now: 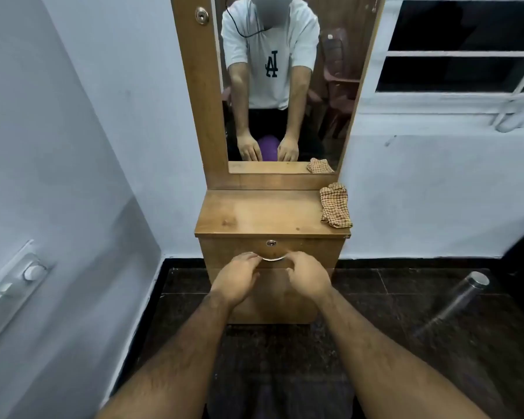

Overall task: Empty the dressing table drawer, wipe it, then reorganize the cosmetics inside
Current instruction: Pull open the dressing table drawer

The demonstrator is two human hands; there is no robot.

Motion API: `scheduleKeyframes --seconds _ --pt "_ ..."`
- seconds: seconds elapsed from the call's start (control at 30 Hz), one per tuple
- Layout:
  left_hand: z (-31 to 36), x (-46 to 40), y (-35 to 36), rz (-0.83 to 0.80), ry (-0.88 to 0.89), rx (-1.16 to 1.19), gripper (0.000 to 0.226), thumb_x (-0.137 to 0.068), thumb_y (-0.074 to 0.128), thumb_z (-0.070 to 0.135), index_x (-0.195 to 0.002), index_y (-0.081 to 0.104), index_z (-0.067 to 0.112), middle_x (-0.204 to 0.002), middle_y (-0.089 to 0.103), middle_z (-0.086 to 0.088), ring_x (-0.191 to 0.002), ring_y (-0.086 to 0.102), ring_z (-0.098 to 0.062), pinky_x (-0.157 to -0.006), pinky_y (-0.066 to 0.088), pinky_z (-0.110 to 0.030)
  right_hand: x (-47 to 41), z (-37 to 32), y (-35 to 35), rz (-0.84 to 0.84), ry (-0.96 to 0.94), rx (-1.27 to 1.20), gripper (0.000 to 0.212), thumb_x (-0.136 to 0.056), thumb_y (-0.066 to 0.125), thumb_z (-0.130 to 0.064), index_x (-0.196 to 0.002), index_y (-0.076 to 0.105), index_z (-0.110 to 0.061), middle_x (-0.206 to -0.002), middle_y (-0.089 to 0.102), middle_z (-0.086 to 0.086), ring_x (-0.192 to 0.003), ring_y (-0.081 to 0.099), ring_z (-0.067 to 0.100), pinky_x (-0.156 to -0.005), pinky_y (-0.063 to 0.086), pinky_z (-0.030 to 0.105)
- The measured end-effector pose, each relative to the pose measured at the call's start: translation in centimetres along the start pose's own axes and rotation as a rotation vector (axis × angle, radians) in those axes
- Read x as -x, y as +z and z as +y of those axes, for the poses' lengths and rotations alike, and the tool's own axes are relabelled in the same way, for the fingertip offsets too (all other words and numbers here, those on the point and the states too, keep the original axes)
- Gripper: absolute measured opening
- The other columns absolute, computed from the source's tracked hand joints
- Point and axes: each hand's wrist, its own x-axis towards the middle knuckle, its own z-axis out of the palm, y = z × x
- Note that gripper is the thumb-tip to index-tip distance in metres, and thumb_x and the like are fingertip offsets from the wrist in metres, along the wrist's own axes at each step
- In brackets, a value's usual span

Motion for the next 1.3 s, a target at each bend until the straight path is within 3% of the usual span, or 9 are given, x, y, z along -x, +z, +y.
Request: scheduleKeyframes --seconds 0.1,0.23,0.63,0.77,0.9,1.0,1.1,1.17,1.3 --pt "-1.0 -2.2 0.6 -0.09 0.024 -0.073 0.05 -0.101 0.046 0.016 -0.151 0.038 0.013 -0.157 0.035 -0.004 -0.147 0.026 -0.021 -0.119 0.023 -0.031 -2.5 0.5 0.9 -0.078 -0.082 0.15 0.047 -0.093 0.047 -0.01 -0.138 0.054 -0.02 -0.14 0.053 0.001 -0.125 0.053 0.026 -0.103 0.045 0.038" --pt "-2.5 -3.6 2.0 -0.185 0.015 -0.134 0.051 -0.102 0.04 0.016 -0.153 0.033 0.017 -0.16 0.029 -0.002 -0.145 0.029 -0.023 -0.115 0.031 -0.036 -4.4 1.4 1.8 -0.147 -0.109 0.222 0.049 -0.092 0.048 -0.012 -0.14 0.051 -0.022 -0.146 0.048 -0.001 -0.129 0.047 0.026 -0.106 0.043 0.037" --pt "-1.6 -0.8 2.4 -0.147 0.052 -0.167 0.054 -0.097 0.044 0.01 -0.15 0.036 0.021 -0.156 0.034 0.003 -0.143 0.028 -0.02 -0.109 0.039 -0.04 -2.1 0.8 2.5 -0.164 -0.126 0.255 0.046 -0.089 0.046 -0.012 -0.133 0.055 -0.019 -0.139 0.049 -0.002 -0.121 0.048 0.027 -0.102 0.045 0.04" --pt "-1.2 2.6 1.2 0.105 0.145 -0.18 0.033 -0.095 0.056 0.028 -0.127 0.064 0.025 -0.125 0.062 0.006 -0.114 0.055 -0.016 -0.092 0.049 -0.035 0.8 1.1 1.7 -0.142 -0.166 0.244 0.04 -0.091 0.052 -0.024 -0.131 0.06 -0.024 -0.133 0.058 -0.005 -0.12 0.054 0.02 -0.098 0.048 0.036" --pt "-1.6 4.8 -1.3 0.426 0.101 -0.173 0.027 -0.089 0.065 0.038 -0.111 0.071 0.023 -0.108 0.065 0.003 -0.1 0.059 -0.018 -0.082 0.052 -0.038 3.5 1.1 -0.5 0.255 -0.337 0.199 0.018 -0.091 0.056 -0.031 -0.093 0.073 -0.024 -0.094 0.072 -0.009 -0.089 0.066 0.015 -0.071 0.053 0.031" --pt "-1.9 4.8 -3.1 0.293 0.041 -0.16 0.036 -0.093 0.06 0.041 -0.123 0.067 0.022 -0.126 0.063 0.001 -0.115 0.058 -0.021 -0.096 0.048 -0.04 3.6 0.6 -2.5 0.4 -0.349 0.232 0.017 -0.088 0.061 -0.034 -0.094 0.073 -0.022 -0.09 0.069 -0.007 -0.085 0.06 0.014 -0.069 0.053 0.032" --pt "-1.4 5.1 -3.5 0.048 -0.015 -0.133 0.039 -0.101 0.045 0.044 -0.131 0.061 0.024 -0.132 0.062 0.003 -0.118 0.058 -0.019 -0.098 0.046 -0.036 3.4 0.4 -3.4 0.185 -0.214 0.267 0.032 -0.091 0.054 -0.047 -0.103 0.071 -0.023 -0.098 0.069 -0.005 -0.094 0.061 0.018 -0.079 0.052 0.038" --pt "-1.1 5.9 -3.3 0.037 -0.047 -0.092 0.035 -0.102 0.045 0.038 -0.13 0.062 0.025 -0.13 0.064 0.004 -0.116 0.059 -0.018 -0.096 0.046 -0.033 4.3 0.6 -3.1 0.029 -0.151 0.233 0.031 -0.094 0.052 -0.049 -0.106 0.07 -0.026 -0.1 0.071 -0.005 -0.093 0.064 0.018 -0.08 0.052 0.035" --pt "-0.4 7.4 -3.1 0.049 -0.13 -0.042 0.028 -0.098 0.053 0.029 -0.123 0.065 0.032 -0.124 0.067 0.009 -0.112 0.061 -0.015 -0.091 0.048 -0.031 6.2 1.7 -1.8 0.044 -0.101 0.107 0.018 -0.092 0.059 -0.038 -0.102 0.071 -0.03 -0.101 0.074 -0.006 -0.094 0.066 0.017 -0.085 0.051 0.035"
